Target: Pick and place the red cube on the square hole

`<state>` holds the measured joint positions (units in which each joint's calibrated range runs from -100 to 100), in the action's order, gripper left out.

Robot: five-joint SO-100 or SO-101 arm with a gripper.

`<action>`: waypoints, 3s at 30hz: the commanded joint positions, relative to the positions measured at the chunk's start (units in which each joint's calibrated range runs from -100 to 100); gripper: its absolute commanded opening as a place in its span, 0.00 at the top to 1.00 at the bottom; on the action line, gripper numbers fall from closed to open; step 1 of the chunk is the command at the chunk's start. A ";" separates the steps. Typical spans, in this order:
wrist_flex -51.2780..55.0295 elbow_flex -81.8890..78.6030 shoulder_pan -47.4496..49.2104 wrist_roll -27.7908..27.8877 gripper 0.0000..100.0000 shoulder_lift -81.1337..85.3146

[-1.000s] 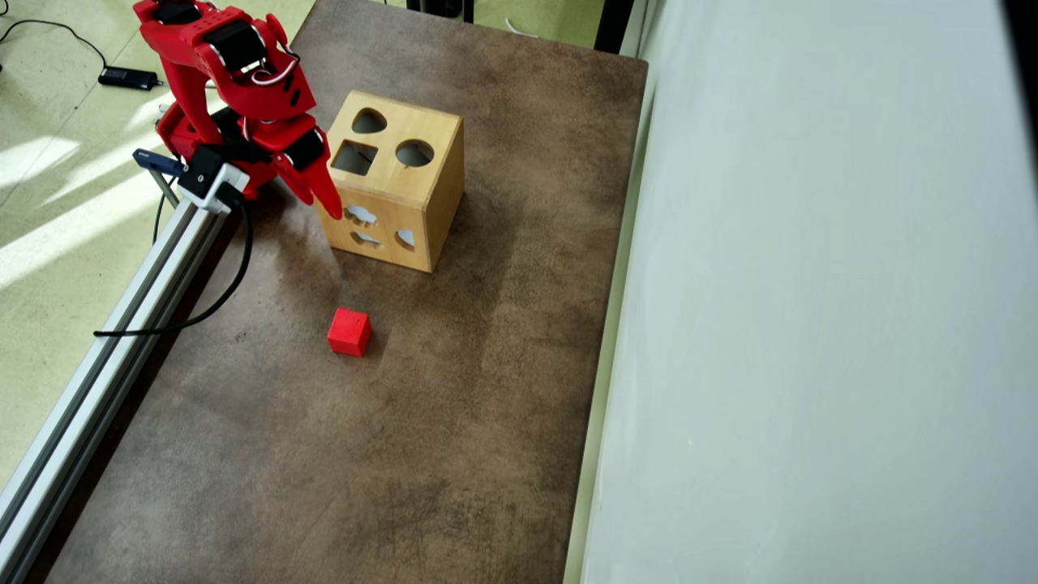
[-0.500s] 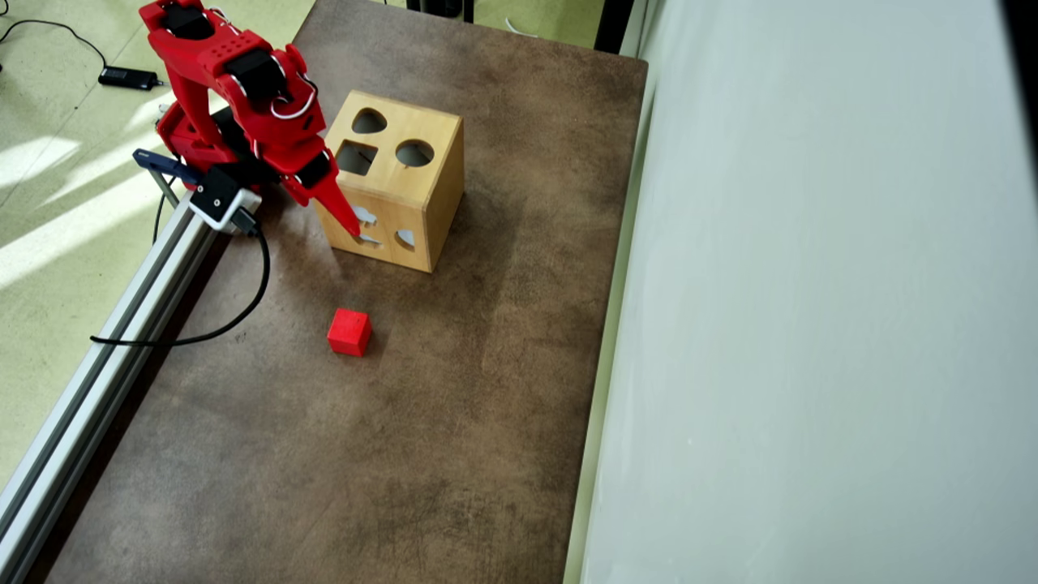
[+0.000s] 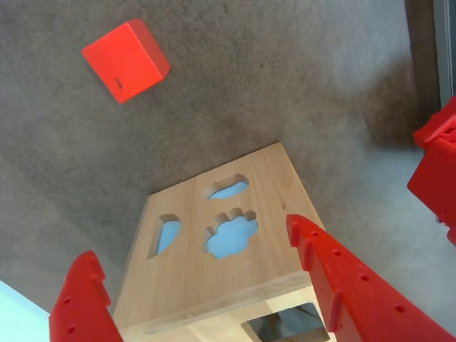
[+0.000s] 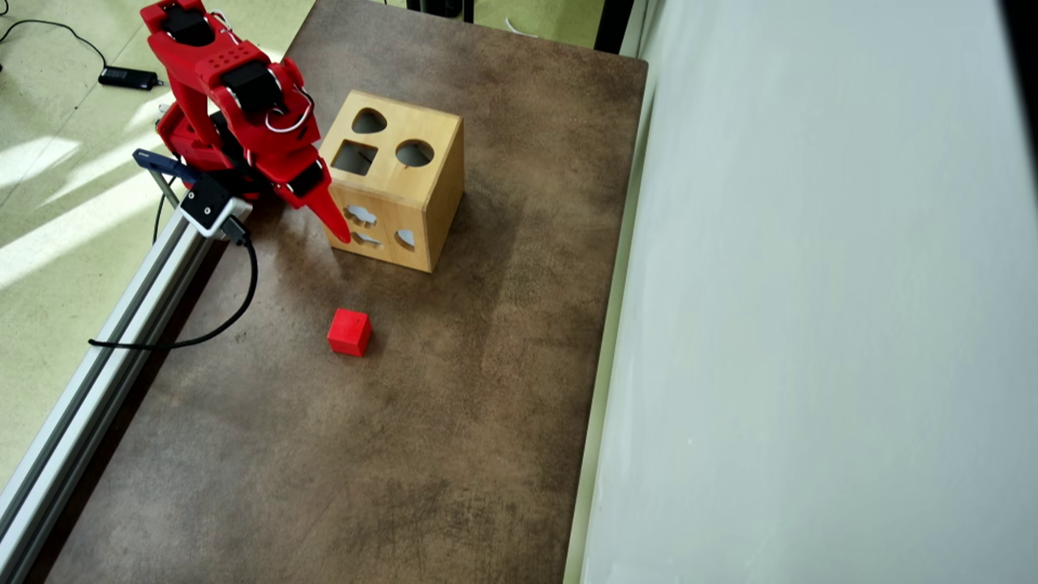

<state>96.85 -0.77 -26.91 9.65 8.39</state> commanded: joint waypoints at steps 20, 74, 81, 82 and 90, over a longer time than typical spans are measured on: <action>0.41 1.13 0.02 2.05 0.50 0.40; -23.07 2.20 -7.78 15.63 0.50 -26.35; -25.72 2.20 -7.48 15.53 0.50 -29.75; -26.12 2.20 -7.11 15.53 0.50 -30.17; -27.49 2.20 -6.37 15.29 0.50 -32.04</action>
<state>70.14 -0.77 -33.67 24.98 -23.22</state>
